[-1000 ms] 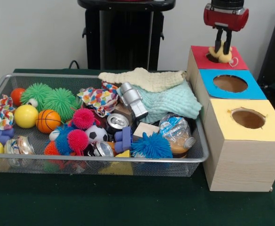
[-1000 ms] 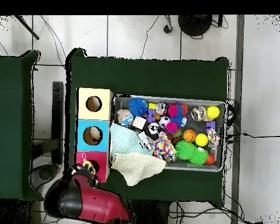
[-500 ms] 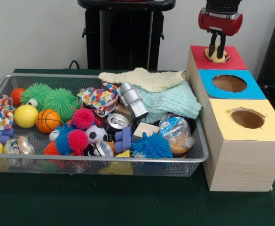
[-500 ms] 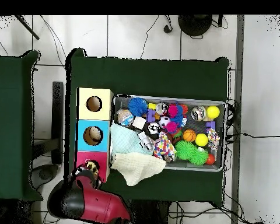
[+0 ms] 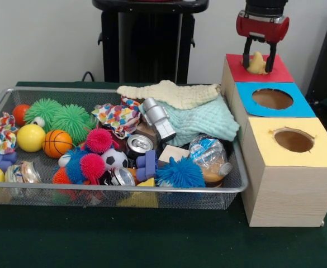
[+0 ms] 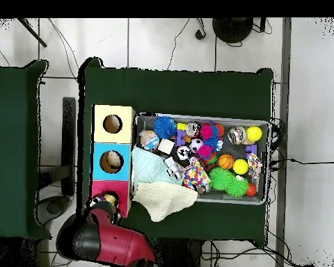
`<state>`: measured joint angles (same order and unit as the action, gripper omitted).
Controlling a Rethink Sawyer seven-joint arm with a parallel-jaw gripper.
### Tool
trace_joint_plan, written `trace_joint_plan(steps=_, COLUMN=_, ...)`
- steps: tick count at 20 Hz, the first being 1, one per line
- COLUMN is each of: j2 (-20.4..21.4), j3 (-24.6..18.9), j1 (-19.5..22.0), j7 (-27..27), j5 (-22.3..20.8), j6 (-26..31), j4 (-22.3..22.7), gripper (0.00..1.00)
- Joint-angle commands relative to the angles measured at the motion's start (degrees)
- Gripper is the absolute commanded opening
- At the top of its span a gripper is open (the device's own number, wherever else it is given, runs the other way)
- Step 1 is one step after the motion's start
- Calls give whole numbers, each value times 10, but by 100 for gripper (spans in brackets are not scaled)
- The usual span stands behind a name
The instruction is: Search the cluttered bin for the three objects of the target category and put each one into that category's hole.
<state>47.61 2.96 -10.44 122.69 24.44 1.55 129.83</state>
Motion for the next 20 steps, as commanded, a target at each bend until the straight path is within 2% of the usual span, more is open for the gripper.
trace_joint_plan(steps=1, j2=-30, j3=-19, j1=30, j7=119, j5=-7, j6=-28, j4=43, gripper=100)
trace_joint_plan(steps=11, j2=-25, j3=-6, j1=12, j7=114, j5=4, j6=-7, j4=31, gripper=100)
trace_joint_plan(steps=12, j2=-26, j3=-1, j1=8, j7=113, j5=4, j6=-7, j4=29, gripper=0)
trace_joint_plan(steps=15, j2=-27, j3=3, j1=4, j7=114, j5=4, j6=-9, j4=30, gripper=0)
trace_joint_plan(steps=20, j2=-20, j3=-14, j1=24, j7=103, j5=-1, j6=9, j4=31, gripper=0)
